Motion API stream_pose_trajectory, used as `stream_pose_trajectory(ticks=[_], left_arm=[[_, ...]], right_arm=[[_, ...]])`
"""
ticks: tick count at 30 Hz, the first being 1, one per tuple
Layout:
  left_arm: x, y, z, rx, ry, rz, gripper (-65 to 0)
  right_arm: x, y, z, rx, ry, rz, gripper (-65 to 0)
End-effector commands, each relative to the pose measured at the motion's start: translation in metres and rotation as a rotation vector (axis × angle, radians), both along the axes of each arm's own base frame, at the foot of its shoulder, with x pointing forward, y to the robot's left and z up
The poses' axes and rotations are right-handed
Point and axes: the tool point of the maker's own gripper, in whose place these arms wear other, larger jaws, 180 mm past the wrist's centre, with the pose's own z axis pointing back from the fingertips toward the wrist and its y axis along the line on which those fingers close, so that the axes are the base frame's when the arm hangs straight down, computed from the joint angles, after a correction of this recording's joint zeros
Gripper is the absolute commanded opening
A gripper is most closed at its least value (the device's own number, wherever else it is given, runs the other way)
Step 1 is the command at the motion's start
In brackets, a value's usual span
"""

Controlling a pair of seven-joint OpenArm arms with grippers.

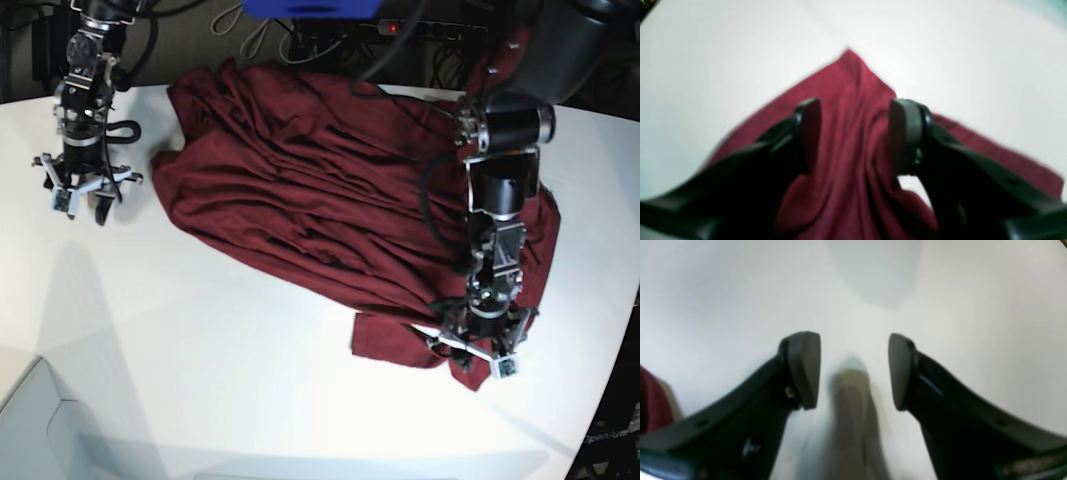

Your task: Layout the t-shirt on the table in an organized manner, then fold the t-shirt properly

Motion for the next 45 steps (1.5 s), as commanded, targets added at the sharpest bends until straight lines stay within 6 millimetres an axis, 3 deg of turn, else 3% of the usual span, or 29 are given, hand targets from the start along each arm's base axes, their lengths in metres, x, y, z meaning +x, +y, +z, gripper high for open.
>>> stream_pose_trajectory(ticks=[1,5,7,10,12,14,17,21,27,33,35,40,45], left_arm=[[0.015,-0.011,0.039,0.013,-0.111,-0.022,-33.4],[0.009,-0.037,0.069,0.044,-0.209,-0.080,-33.4],[0.007,-0.060,0.080,0.072,-0.241,-0.142,-33.4],[0.007,-0.105,0.080,0.119,-0.240,-0.268,-33.4],[0.002,-0.141,0.068,0.167,-0.213,-0.372,-33.4],[-0.004,-0.164,0.047,0.196,-0.163,-0.447,-33.4],[-0.001,-0.179,0.031,0.218,-0.112,-0.490,-33.4],[-0.001,-0.172,-0.001,0.228,-0.009,-0.486,-33.4],[0.002,-0.158,-0.027,0.244,0.090,-0.472,-33.4],[-0.005,-0.163,-0.048,0.241,0.159,-0.485,-33.9],[-0.006,-0.161,-0.050,0.243,0.165,-0.484,-36.6],[0.005,-0.148,-0.038,0.251,0.145,-0.456,-65.0],[0.023,-0.145,-0.012,0.261,0.093,-0.444,-63.0]], right_arm=[[0.009,-0.004,0.017,-0.019,-0.059,0.005,-32.0],[0.009,-0.003,0.017,-0.017,-0.059,0.006,-32.0],[0.009,-0.003,0.017,-0.017,-0.059,0.006,-32.0],[0.009,-0.003,0.017,-0.017,-0.059,0.006,-32.0],[0.009,-0.003,0.017,-0.017,-0.059,0.006,-32.0],[0.009,-0.003,0.017,-0.017,-0.059,0.006,-32.0],[0.008,-0.005,0.017,-0.018,-0.060,0.002,-32.0],[0.007,-0.005,0.016,-0.019,-0.055,0.002,-32.0],[0.003,-0.004,0.013,-0.019,-0.044,0.005,-32.0],[0.003,-0.004,0.013,-0.019,-0.044,0.005,-32.0],[0.003,-0.004,0.013,-0.019,-0.044,0.005,-32.0],[0.003,-0.004,0.012,-0.018,-0.042,0.005,-32.0],[0.002,-0.004,0.011,-0.017,-0.039,0.005,-32.0]])
